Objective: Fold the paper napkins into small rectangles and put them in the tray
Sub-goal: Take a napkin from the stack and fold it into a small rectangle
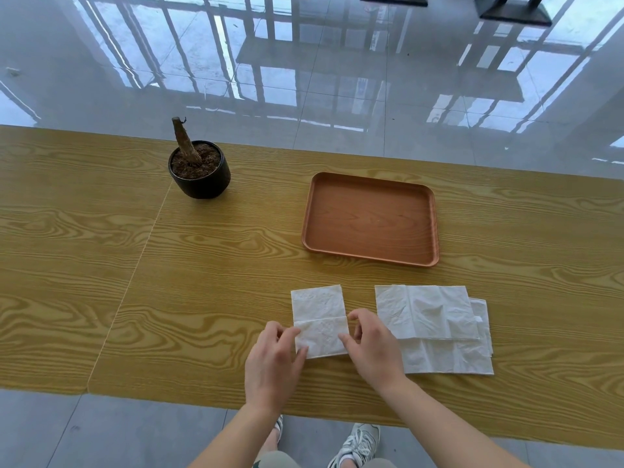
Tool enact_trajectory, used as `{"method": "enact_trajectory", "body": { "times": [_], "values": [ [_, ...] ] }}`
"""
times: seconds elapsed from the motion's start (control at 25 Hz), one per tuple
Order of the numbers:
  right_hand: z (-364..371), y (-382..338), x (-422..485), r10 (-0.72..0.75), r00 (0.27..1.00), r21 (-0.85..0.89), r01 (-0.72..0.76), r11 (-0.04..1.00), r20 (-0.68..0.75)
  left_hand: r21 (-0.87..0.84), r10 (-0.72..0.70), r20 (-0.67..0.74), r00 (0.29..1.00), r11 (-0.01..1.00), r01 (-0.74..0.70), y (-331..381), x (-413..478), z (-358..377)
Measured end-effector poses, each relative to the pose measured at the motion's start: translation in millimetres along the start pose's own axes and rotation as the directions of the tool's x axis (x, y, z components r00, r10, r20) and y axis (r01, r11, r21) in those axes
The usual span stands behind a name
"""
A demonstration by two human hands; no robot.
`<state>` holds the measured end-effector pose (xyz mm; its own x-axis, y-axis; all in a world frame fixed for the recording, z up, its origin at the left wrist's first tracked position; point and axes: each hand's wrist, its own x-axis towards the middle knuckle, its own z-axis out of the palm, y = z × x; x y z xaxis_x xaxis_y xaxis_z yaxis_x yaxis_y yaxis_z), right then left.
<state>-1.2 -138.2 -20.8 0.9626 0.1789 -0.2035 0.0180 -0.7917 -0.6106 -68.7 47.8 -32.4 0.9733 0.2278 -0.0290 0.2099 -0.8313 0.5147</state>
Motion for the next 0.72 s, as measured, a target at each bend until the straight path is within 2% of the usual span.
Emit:
{"method": "enact_trajectory", "body": {
  "times": [0.08,0.2,0.28,0.4,0.48,0.6,0.72],
  "values": [
    [0.4,1.3,-3.8,-0.055,0.997,-0.087,0.059,0.994,0.048,0.059,0.041,0.017,0.999,0.997,-0.042,-7.2,-2.8,0.8],
    [0.2,2.1,-4.1,-0.075,0.993,-0.147,0.088,0.985,0.091,0.076,0.016,0.04,0.999,0.997,-0.019,-7.6,-1.9,-1.6],
    [-0.3,1.8,-1.6,-0.065,0.994,-0.13,0.077,0.989,0.093,0.052,-0.039,0.048,0.998,0.998,0.037,-4.8,0.3,-4.4],
    [-5.3,-1.4,12.2,-0.019,0.999,-0.067,0.023,0.998,0.049,-0.08,-0.182,0.024,0.983,0.98,0.184,0.3,15.4,-10.9],
    [-10.8,-5.4,29.8,0.01,1.0,-0.036,-0.009,0.999,0.017,-0.121,-0.221,0.03,0.975,0.967,0.223,2.6,35.1,-14.1],
    [-16.7,-12.7,55.7,0.001,1.0,-0.058,0.0,0.998,0.014,-0.063,-0.247,0.106,0.963,0.965,0.255,4.9,67.3,-17.7],
    [-17.7,-17.8,70.8,-0.005,0.997,-0.114,0.014,0.993,0.073,0.003,-0.259,0.166,0.952,0.965,0.262,5.7,87.0,-18.2]
  ]
}}
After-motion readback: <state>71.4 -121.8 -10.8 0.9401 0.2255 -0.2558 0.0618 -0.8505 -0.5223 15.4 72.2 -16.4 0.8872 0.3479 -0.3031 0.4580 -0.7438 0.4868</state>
